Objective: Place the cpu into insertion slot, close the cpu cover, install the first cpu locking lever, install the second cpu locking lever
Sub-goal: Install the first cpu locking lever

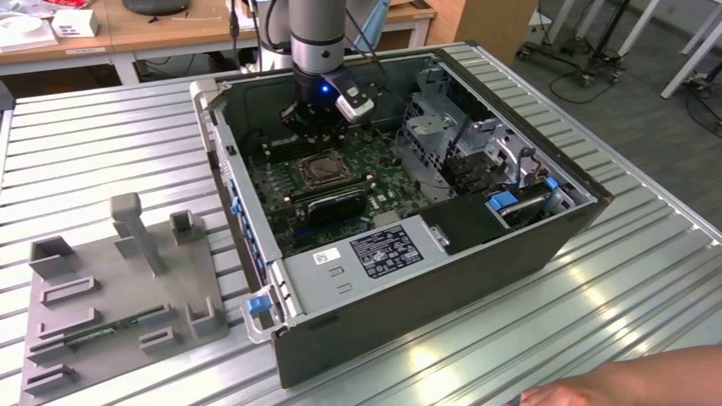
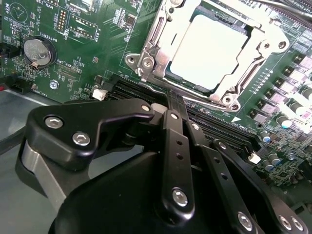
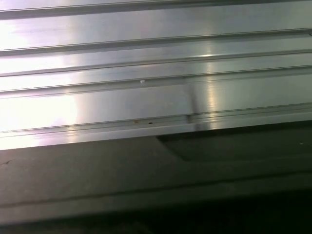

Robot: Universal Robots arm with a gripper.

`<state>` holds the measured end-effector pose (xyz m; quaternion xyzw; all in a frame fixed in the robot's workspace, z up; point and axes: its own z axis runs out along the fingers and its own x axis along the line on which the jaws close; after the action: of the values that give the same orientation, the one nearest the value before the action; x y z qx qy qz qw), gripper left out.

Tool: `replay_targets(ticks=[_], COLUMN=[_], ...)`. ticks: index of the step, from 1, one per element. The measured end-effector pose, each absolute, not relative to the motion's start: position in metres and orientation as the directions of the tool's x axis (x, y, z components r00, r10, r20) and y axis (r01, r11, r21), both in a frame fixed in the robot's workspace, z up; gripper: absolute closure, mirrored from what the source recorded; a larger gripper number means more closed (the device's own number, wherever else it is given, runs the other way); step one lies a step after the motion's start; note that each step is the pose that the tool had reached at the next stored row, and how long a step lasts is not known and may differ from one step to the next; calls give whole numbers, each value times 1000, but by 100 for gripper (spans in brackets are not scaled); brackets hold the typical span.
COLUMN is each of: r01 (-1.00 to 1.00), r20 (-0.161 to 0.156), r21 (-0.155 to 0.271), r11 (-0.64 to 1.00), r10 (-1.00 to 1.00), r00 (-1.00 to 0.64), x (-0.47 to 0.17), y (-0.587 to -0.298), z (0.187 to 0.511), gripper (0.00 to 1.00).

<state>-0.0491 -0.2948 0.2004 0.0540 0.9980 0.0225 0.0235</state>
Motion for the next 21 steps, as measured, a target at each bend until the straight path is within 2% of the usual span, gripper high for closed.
replay_targets(ticks=[21], r01=[107], r20=[-44], r21=[47], r11=[993], r10=[109], r00=[-993], x=[-49], y=[-299], z=[200], gripper=[90])
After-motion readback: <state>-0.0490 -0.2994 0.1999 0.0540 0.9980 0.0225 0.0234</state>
